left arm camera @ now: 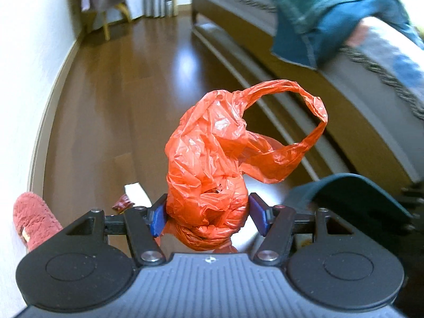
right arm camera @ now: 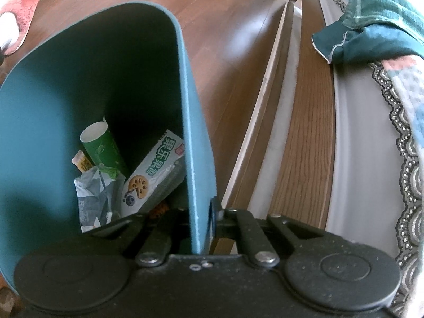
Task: Collect trash
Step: 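Lift the red plastic bag with the left tool toward the bin, then open the left tool over the teal bin to drop the red bag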
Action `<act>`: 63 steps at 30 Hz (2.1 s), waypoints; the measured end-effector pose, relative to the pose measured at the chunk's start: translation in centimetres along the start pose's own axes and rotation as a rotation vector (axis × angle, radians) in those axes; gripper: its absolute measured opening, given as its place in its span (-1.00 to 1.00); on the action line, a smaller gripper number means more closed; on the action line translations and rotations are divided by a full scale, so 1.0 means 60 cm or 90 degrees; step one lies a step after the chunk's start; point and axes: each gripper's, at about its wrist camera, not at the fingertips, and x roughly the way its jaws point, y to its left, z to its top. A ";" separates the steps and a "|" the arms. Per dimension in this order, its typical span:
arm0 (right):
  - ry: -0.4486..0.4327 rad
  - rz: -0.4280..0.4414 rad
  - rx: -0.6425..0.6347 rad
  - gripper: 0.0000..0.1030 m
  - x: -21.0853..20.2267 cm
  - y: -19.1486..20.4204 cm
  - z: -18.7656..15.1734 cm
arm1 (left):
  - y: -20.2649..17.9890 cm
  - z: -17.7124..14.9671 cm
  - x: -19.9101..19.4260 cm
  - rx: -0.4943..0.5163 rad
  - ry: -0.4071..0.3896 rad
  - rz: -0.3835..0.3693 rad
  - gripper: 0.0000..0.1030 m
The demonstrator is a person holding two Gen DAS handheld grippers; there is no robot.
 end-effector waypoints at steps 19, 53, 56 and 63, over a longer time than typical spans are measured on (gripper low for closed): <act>0.008 0.008 0.019 -0.90 0.005 -0.011 0.001 | -0.159 -0.106 0.023 0.059 0.084 -0.099 0.21; 0.009 0.033 0.035 -0.86 0.004 -0.038 0.001 | -0.183 -0.133 0.080 0.109 0.106 -0.144 0.44; 0.012 0.034 0.038 -0.87 0.006 -0.040 0.002 | -0.175 -0.130 0.056 0.109 0.085 -0.143 0.44; 0.019 0.027 0.040 -0.89 0.011 -0.040 0.004 | -0.101 -0.116 0.001 0.098 0.025 -0.124 0.44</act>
